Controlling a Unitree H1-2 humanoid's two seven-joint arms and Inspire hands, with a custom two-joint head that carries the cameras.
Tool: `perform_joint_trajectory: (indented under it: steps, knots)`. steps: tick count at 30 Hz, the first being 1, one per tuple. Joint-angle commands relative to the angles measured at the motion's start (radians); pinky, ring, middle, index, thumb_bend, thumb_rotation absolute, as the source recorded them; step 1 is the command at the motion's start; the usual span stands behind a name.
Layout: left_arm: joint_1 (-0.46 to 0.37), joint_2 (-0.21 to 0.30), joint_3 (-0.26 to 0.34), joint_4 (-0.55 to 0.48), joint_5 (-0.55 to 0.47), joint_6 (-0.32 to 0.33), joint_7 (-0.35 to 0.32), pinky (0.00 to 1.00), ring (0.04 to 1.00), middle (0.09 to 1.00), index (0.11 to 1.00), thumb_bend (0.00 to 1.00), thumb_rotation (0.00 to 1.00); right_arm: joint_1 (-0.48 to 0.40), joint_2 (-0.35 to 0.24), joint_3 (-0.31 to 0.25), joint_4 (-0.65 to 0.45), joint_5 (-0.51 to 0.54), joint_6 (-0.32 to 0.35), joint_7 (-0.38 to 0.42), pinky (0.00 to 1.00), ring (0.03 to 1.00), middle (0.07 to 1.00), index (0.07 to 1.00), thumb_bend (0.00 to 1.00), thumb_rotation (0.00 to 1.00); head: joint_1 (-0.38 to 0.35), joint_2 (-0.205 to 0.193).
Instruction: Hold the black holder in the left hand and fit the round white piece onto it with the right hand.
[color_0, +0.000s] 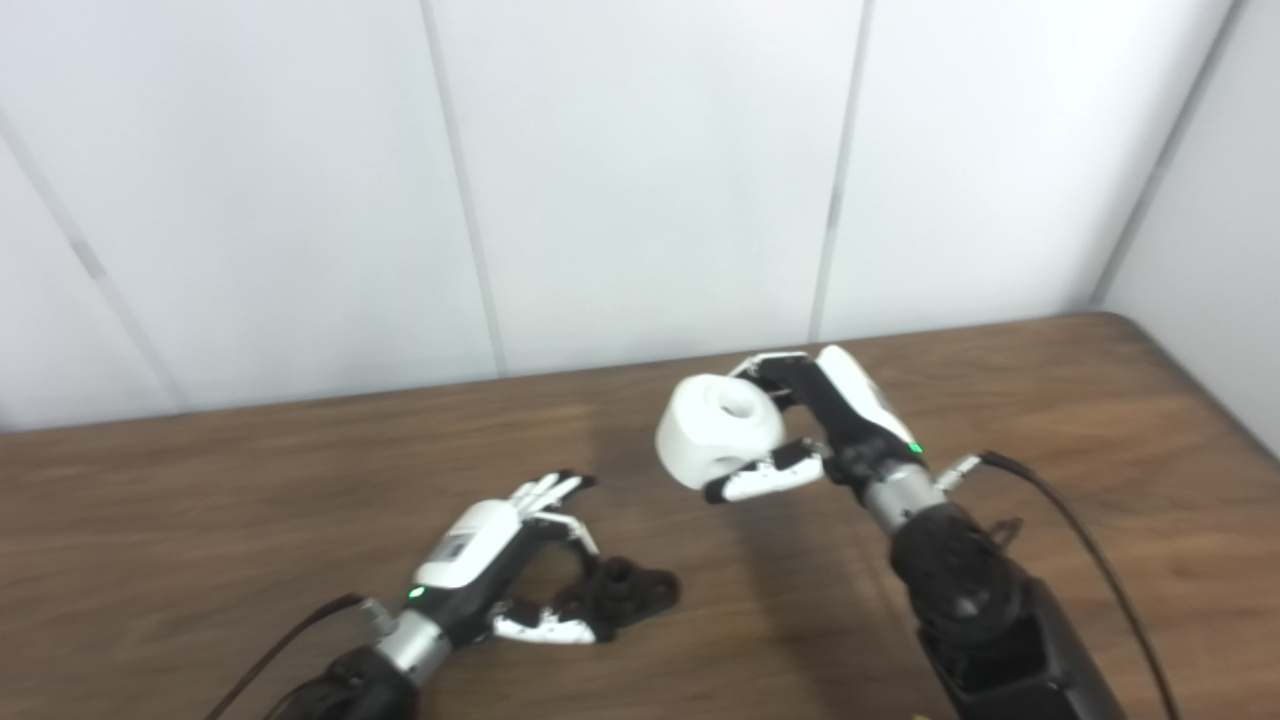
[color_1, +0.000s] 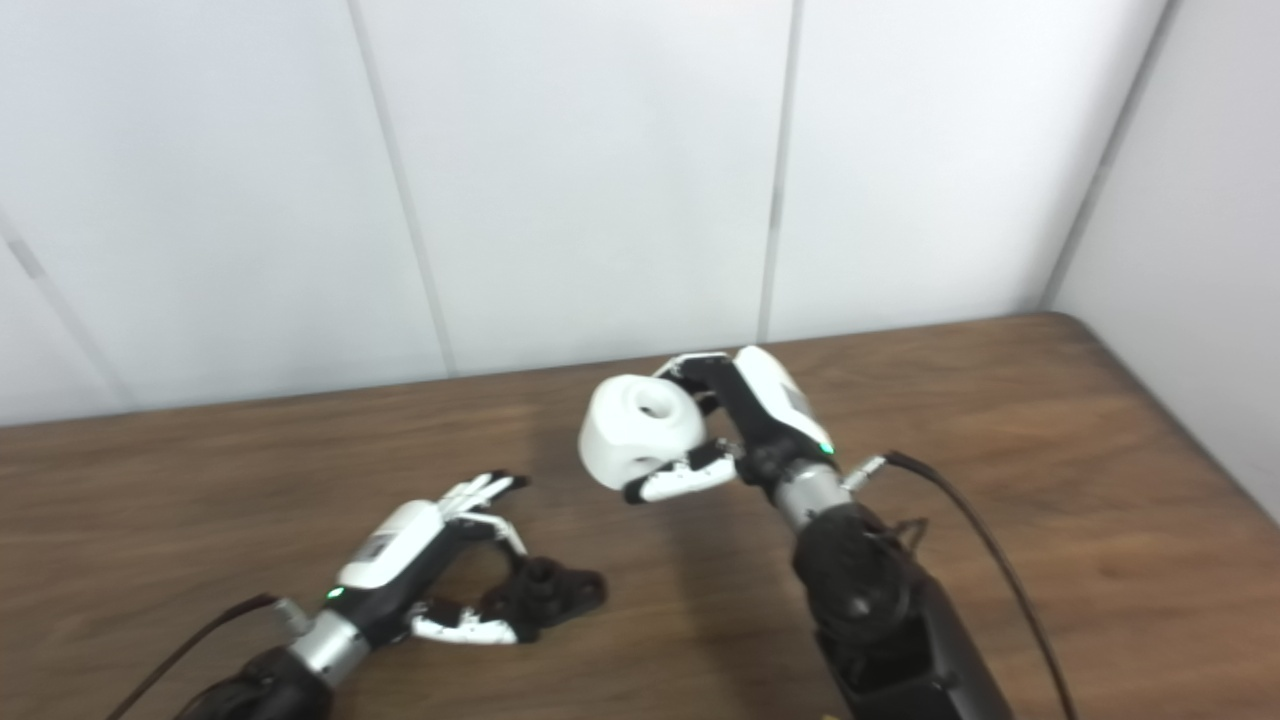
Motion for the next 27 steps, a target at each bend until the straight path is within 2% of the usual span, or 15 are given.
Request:
perform_joint_trajectory:
  steps: [1,6,20,27]
  knots:
    - [0.067,-0.027,-0.032,0.05,0.038,0.062,-0.018,1.0,1.0,0.958,0.483,0.52,0.06,-0.026,-0.015,0.0,-0.053,-0.003,-0.014,0.015,0.65,0.722,0.708,0.48,0.52,0.13,0.006,0.004]
    - [0.061,-0.038,-0.036,0.041,0.035,0.081,-0.027,1.0,1.0,0.957,0.483,0.52,0.06,-0.028,-0.012,0.01,-0.064,-0.003,-0.011,0.052,0.65,0.726,0.712,0.48,0.52,0.13,0.018,0.016]
    - [0.048,-0.06,-0.05,0.04,0.042,0.1,-0.026,1.0,1.0,0.959,0.482,0.52,0.06,-0.054,-0.032,0.064,-0.025,-0.011,-0.06,0.119,0.6,0.707,0.713,0.48,0.52,0.13,0.057,0.039]
    - [0.045,-0.064,-0.057,0.032,0.038,0.102,-0.036,1.0,1.0,0.959,0.483,0.52,0.06,-0.077,-0.022,0.09,0.0,-0.012,-0.049,0.134,0.59,0.706,0.715,0.48,0.52,0.13,0.066,0.048]
